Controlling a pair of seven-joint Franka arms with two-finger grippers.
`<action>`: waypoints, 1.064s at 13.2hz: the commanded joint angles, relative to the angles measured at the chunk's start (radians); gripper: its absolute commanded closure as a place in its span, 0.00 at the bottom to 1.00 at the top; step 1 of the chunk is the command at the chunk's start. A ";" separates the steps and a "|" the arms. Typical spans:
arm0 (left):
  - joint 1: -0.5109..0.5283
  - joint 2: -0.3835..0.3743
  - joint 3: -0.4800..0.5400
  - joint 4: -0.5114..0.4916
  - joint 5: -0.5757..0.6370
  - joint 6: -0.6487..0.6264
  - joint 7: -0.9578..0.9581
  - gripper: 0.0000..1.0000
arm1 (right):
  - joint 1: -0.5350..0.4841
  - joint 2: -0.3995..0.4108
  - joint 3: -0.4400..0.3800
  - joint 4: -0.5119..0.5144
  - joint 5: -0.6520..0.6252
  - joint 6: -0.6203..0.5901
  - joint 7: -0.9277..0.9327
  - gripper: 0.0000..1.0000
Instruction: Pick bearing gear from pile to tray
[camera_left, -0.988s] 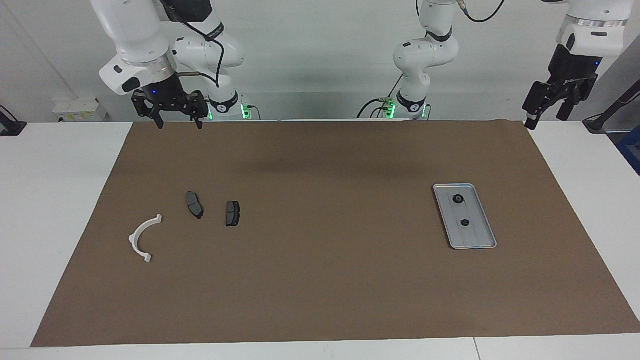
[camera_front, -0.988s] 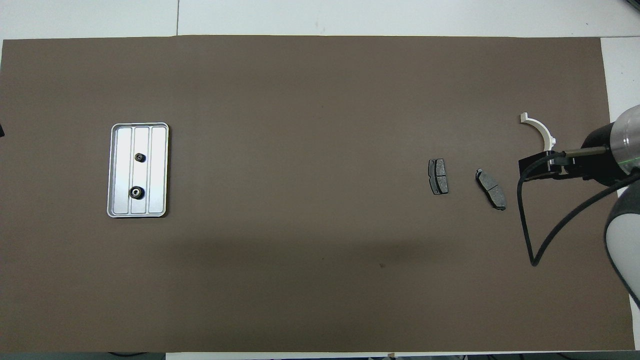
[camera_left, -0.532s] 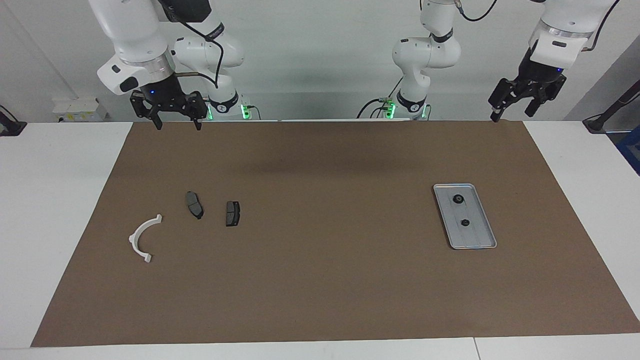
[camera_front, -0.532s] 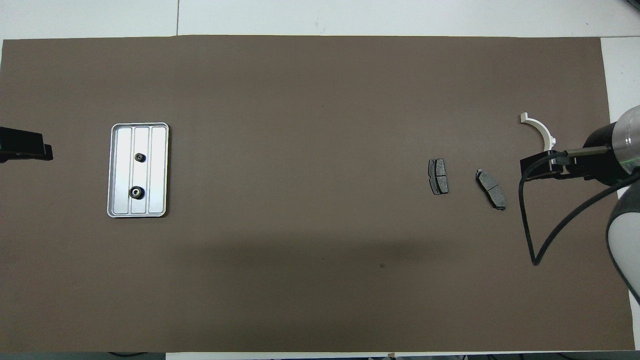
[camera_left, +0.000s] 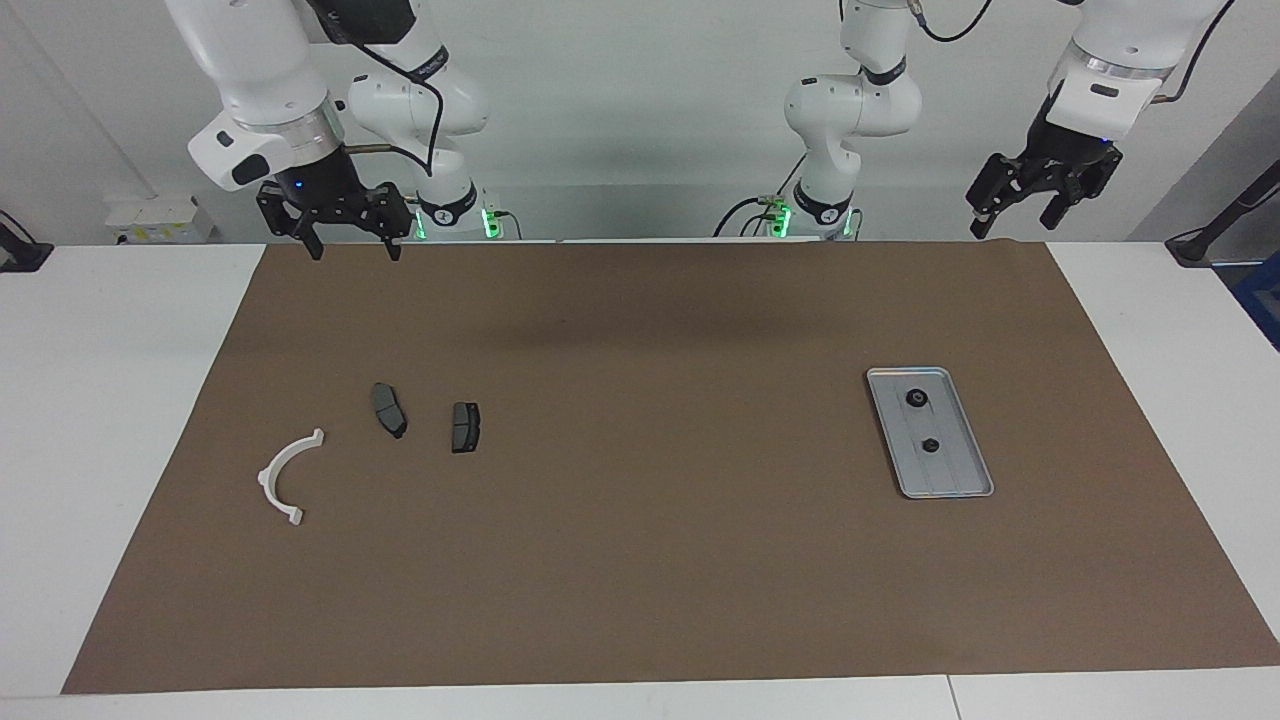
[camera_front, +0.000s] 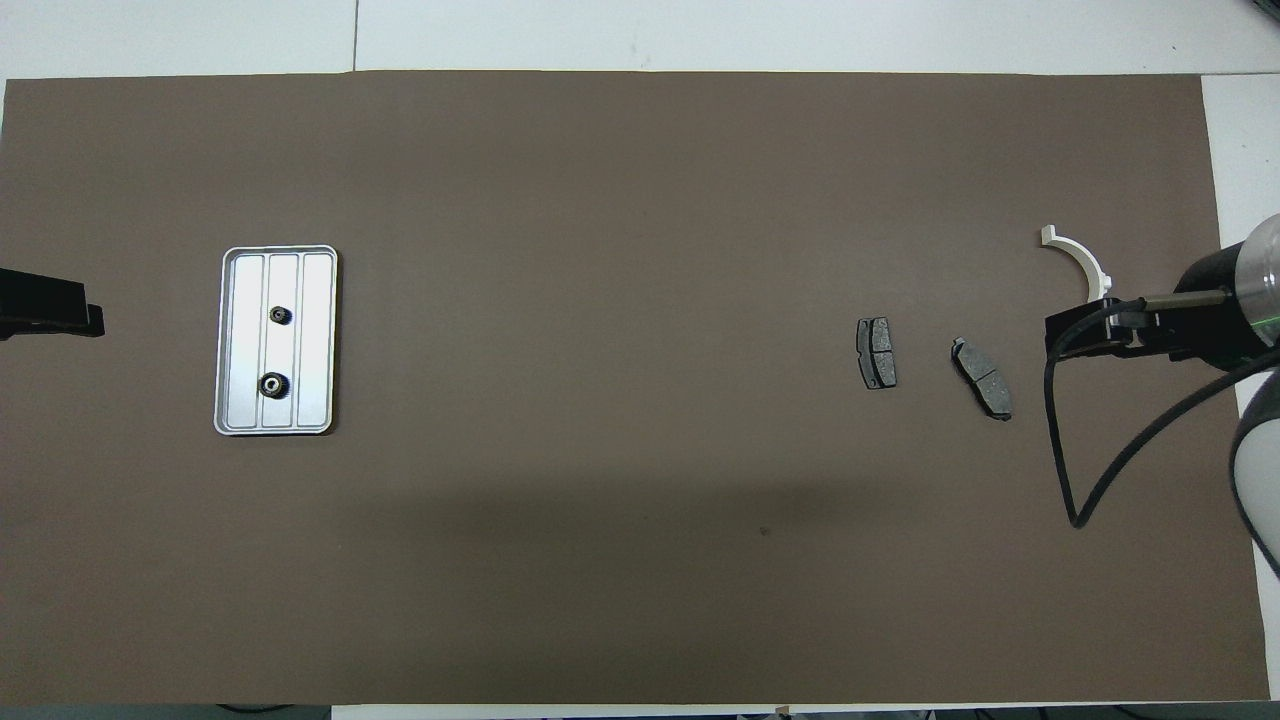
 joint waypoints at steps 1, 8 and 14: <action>0.008 0.005 -0.010 -0.012 0.000 -0.014 0.015 0.00 | -0.013 -0.015 0.003 -0.014 0.020 0.013 -0.019 0.00; -0.003 0.019 -0.002 0.013 -0.010 -0.065 0.015 0.00 | -0.012 -0.015 0.003 -0.014 0.020 0.013 -0.018 0.00; -0.002 0.012 0.004 0.007 -0.014 -0.090 0.035 0.00 | -0.012 -0.015 0.003 -0.013 0.020 0.014 -0.018 0.00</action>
